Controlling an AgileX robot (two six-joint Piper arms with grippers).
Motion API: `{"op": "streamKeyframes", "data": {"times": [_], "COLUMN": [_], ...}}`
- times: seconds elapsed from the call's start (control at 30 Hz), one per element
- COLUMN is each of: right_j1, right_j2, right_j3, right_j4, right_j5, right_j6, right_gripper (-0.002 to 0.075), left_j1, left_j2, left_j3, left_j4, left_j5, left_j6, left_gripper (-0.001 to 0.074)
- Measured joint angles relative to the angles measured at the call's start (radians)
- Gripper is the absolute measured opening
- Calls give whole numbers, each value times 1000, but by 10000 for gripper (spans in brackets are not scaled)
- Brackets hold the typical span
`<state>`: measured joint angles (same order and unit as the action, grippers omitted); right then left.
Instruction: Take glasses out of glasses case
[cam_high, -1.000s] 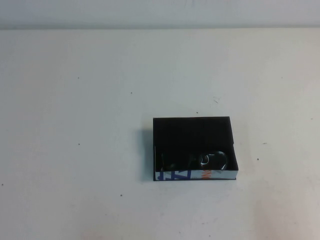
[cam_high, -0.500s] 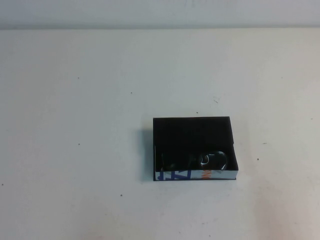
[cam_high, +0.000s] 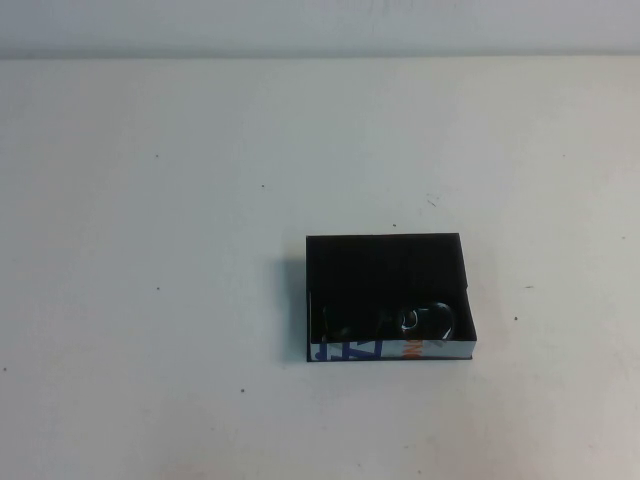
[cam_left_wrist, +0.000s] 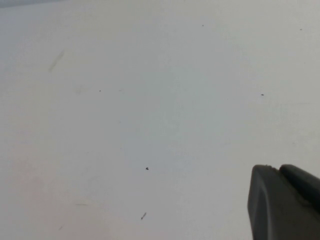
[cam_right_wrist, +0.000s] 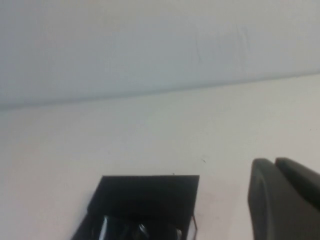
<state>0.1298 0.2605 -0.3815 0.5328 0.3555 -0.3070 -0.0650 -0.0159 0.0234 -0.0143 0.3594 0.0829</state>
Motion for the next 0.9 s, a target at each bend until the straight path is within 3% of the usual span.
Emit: {"op": "streamKeyframes", "data": {"times": [0.2, 0.47, 0.67, 0.9], "right_j1": [0, 10, 150, 268], "right_j2": [353, 734, 949, 1194], "right_j3": [-323, -640, -741, -866], "right_j4": [-139, -125, -148, -307], "right_j5": [323, 644, 683, 692], "right_j6": [-175, -468, -682, -679], "right_gripper": [-18, -18, -18, -18], "left_j1": [0, 0, 0, 0], "left_j2": [0, 0, 0, 0], "left_j3": [0, 0, 0, 0], "left_j4": [0, 0, 0, 0], "left_j5": [0, 0, 0, 0], "left_j6": [0, 0, 0, 0], "left_gripper": [-4, -4, -4, -4]}}
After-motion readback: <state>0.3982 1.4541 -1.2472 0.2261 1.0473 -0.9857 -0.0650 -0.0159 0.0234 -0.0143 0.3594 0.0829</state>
